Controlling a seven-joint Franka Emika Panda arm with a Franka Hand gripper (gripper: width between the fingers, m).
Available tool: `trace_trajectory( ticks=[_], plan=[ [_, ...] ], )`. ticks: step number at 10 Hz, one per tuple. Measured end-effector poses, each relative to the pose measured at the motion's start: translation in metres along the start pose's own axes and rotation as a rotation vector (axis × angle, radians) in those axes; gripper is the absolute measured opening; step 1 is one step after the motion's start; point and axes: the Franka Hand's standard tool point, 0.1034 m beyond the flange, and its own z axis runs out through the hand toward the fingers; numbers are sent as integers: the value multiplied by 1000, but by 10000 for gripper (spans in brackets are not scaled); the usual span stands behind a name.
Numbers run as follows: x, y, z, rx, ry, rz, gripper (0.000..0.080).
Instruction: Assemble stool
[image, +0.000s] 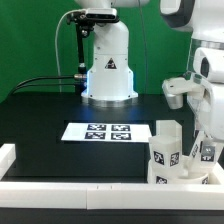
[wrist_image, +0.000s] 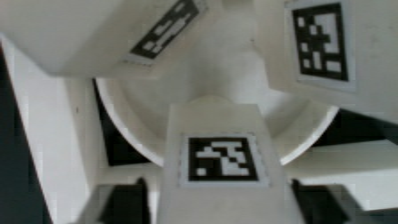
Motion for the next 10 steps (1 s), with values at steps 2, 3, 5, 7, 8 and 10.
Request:
trace_trajectory(
  ticks=[2, 3, 5, 7, 8, 10],
  plan=[
    [-6, 10, 0, 41, -3, 311, 333],
    [-8, 18, -1, 92, -6, 502, 333],
    [-16, 32, -9, 202, -19, 776, 333],
    [-16, 38, -11, 202, -33, 948, 333],
    [-14, 36, -11, 196, -50, 1045, 333],
    [-13, 34, -4, 143, -86, 1217, 334]
  ],
)
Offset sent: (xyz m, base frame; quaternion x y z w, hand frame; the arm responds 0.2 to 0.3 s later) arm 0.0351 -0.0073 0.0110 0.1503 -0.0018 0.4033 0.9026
